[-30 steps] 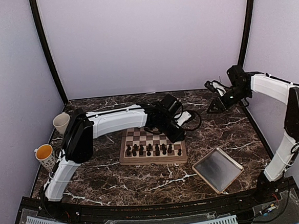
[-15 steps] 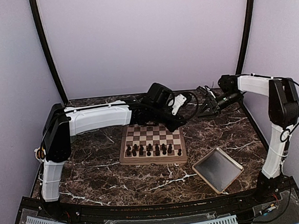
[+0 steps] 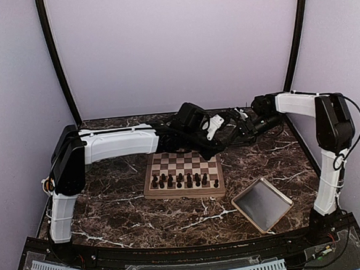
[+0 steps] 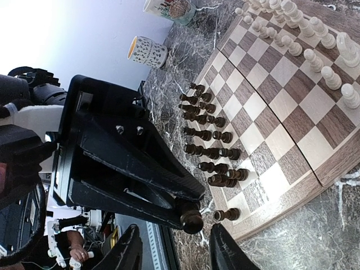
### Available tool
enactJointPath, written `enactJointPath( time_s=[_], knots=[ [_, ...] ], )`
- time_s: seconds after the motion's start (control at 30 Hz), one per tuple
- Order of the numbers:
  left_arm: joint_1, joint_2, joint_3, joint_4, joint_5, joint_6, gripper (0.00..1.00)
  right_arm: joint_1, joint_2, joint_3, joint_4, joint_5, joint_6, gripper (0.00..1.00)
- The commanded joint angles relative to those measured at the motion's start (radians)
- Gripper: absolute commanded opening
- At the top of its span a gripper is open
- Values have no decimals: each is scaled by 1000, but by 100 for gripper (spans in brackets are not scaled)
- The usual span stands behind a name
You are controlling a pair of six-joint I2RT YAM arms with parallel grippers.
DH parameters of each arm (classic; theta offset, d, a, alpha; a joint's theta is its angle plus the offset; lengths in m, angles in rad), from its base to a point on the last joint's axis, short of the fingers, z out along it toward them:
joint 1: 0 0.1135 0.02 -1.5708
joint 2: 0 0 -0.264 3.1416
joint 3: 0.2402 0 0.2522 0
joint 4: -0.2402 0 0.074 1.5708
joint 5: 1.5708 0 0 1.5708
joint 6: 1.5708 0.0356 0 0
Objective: Set up the chess pieces on the board
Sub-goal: Pass from the left arm to the right
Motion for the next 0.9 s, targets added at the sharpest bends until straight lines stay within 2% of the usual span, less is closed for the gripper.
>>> enactJointPath(
  time_s=[0.0, 0.33, 0.57, 0.87],
  knots=[
    [-4, -68, -18, 34, 7, -14, 13, 15, 13, 15, 6, -31, 13, 40],
    [-4, -80, -41, 55, 22, -28, 13, 18, 29, 14, 15, -59, 21, 31],
    [-4, -84, -47, 66, 31, -32, 13, 19, 36, 15, 21, -73, 25, 28],
    [-4, -84, -57, 78, 38, -34, 13, 20, 47, 20, 23, -88, 20, 18]
  ],
)
